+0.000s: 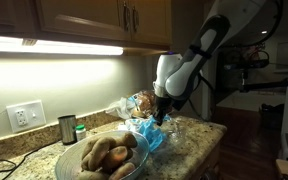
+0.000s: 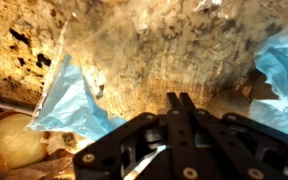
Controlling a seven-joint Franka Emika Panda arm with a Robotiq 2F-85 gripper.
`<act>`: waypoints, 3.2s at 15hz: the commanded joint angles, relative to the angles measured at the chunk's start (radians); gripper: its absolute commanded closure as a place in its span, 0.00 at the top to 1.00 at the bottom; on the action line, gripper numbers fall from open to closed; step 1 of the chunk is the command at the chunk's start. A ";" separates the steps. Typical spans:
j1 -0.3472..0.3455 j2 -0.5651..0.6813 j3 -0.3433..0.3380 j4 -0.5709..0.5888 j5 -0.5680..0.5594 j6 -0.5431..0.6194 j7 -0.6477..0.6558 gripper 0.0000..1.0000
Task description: Remove a potatoe from the bag and put it in the bowl
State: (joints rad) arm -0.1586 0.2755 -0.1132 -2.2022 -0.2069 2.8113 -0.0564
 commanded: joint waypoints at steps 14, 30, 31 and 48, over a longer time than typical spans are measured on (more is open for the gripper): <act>-0.085 0.009 0.125 0.035 0.313 -0.007 -0.325 0.07; -0.179 0.082 0.227 0.134 0.471 -0.043 -0.497 0.07; -0.183 0.088 0.233 0.142 0.474 -0.047 -0.501 0.07; -0.204 0.118 0.262 0.204 0.579 -0.183 -0.644 0.07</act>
State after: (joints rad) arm -0.3424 0.3825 0.1371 -2.0240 0.3323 2.6685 -0.6470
